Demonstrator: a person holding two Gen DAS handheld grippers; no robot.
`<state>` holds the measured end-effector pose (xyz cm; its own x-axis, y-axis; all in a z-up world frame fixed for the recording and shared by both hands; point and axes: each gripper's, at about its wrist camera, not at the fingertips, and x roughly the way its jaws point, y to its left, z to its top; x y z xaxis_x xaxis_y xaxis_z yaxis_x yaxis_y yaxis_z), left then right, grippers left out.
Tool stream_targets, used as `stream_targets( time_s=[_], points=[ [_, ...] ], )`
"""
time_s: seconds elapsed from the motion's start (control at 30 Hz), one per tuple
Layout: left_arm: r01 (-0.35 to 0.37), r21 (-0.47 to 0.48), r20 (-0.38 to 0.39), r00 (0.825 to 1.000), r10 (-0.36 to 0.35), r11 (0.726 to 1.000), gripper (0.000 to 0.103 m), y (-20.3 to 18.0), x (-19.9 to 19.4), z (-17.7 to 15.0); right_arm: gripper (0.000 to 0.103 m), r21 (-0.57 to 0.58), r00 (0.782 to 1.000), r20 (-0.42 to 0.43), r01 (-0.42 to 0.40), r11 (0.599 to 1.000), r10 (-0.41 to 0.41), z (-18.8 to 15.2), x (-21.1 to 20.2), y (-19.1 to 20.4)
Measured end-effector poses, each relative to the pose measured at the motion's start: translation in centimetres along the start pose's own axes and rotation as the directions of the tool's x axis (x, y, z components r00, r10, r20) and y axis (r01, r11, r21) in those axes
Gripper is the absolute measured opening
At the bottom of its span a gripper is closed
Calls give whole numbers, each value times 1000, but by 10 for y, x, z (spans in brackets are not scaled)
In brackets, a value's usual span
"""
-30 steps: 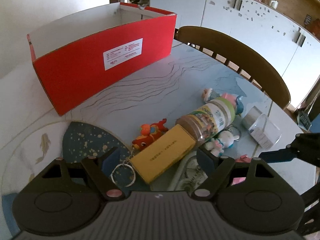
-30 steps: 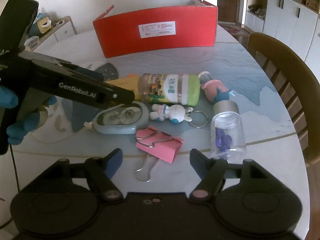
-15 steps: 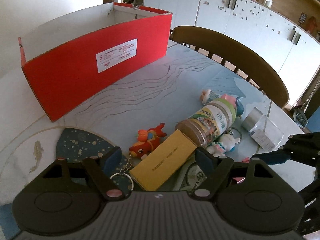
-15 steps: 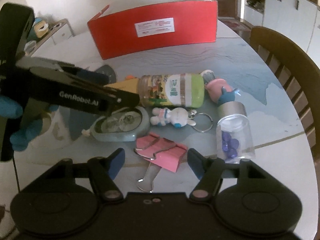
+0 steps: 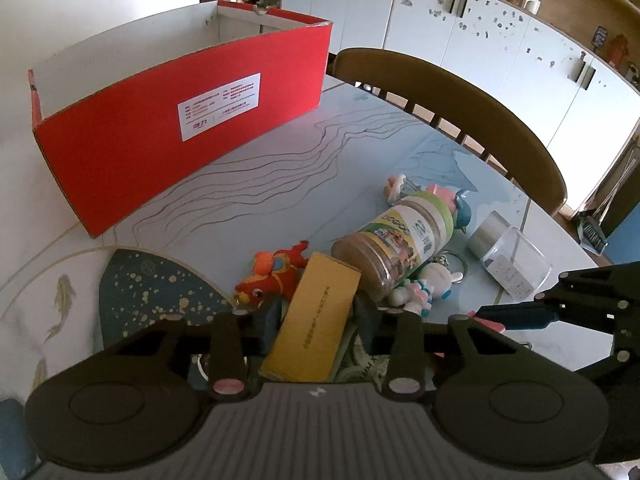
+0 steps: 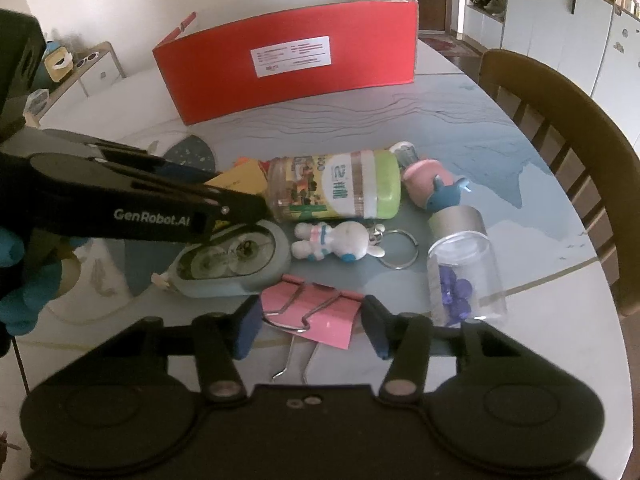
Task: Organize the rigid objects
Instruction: 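Grasp the yellow box with the left tool while the right tool grasps the pink binder clip, then carry the yellow box and binder clip with both tools over the shoebox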
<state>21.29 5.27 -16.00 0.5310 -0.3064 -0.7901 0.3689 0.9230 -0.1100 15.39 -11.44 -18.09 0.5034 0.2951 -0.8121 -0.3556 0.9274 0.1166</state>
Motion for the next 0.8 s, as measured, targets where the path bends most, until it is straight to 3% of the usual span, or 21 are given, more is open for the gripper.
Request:
stream_targets(
  time_s=[0.27,0.8],
  points=[
    [-10,-28,-4,1000,10,1000,30,1,-8,0,51,-12,1000,3,11,1000,-11,-1,-6,-1],
    [6,-118,47,999,-1,993,28,16,-48,-1,51,-32,997,54,-46,998,48,15,-55,-1]
  ],
)
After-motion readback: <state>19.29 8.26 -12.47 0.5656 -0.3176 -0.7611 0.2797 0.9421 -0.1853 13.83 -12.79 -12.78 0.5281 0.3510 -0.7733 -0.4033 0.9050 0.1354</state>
